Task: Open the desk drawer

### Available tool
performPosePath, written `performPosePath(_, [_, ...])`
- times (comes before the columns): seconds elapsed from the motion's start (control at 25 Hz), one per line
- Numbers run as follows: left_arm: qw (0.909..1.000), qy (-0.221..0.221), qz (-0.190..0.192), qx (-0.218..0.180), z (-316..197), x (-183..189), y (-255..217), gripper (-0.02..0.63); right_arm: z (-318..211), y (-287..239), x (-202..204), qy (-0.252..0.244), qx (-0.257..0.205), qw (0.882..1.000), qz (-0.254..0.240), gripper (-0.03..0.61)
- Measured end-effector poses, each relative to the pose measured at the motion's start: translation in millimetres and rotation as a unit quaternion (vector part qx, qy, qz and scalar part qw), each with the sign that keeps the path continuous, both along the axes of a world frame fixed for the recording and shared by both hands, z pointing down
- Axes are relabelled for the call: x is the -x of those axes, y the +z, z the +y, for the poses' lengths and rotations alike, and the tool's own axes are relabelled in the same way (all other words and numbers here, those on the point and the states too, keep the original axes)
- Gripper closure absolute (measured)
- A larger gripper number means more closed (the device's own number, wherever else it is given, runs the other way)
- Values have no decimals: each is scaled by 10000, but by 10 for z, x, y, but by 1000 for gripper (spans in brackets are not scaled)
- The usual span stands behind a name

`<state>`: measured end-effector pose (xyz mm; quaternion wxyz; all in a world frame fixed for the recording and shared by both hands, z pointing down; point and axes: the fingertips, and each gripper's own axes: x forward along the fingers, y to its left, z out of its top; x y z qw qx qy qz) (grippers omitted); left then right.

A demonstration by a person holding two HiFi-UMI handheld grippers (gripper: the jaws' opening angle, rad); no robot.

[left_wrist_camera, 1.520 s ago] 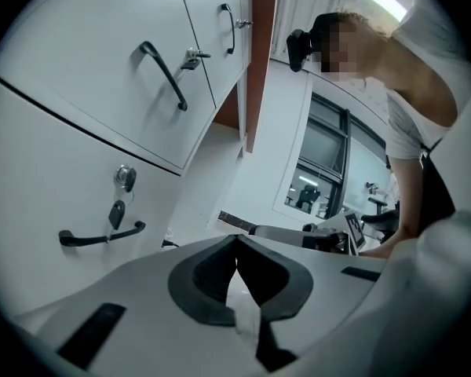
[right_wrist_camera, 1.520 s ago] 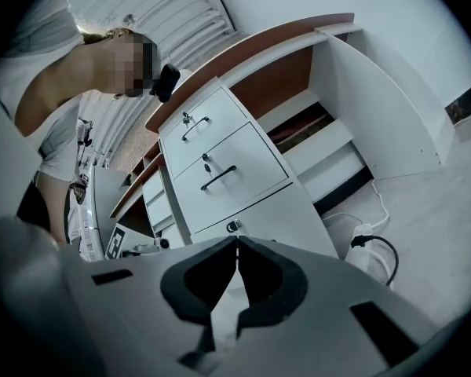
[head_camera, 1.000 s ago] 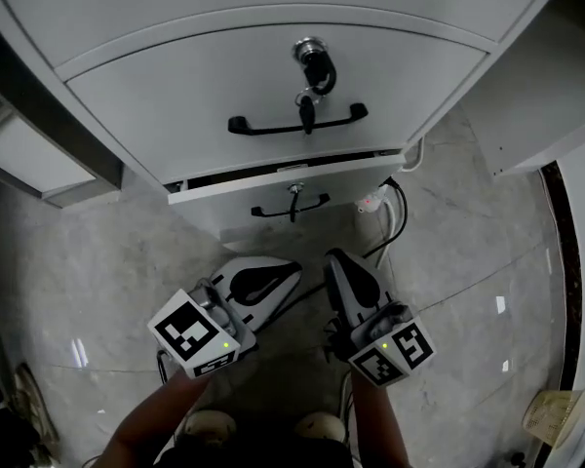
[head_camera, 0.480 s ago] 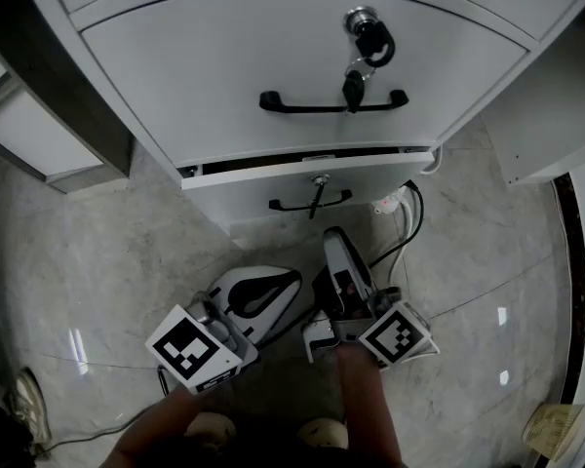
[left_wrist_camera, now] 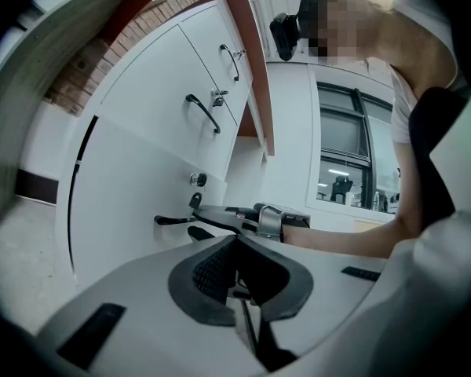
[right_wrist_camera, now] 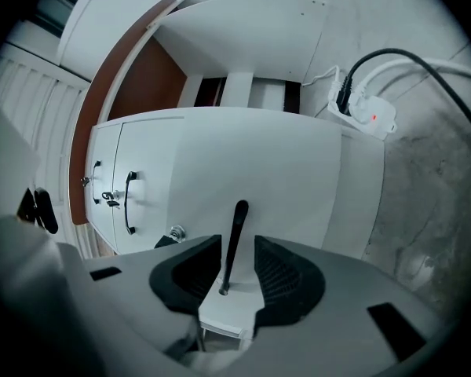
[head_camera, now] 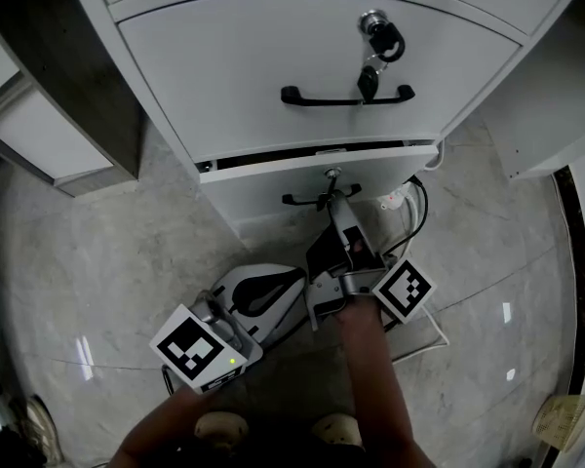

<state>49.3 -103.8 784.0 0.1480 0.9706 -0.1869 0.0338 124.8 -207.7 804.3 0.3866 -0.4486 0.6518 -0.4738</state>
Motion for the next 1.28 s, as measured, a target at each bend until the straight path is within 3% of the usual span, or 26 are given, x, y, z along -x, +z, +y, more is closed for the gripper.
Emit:
performPosePath(0.2, [10000, 13, -3, 39, 7, 80, 57, 604, -40, 18, 0, 258, 44, 9992, -289, 459])
performPosePath(0.28, [10000, 13, -71, -1, 4, 109, 82, 604, -38, -40, 4, 330, -105, 9992, -193, 531])
performPosePath(0.72, [9999, -140, -86, -52, 22, 215, 21, 604, -8, -46, 43, 172, -129, 9992, -331, 540])
performPosePath(1.28, [9996, -195, -104, -180, 46, 289, -34, 604, 128, -54, 63, -33, -141, 9998, -170, 540])
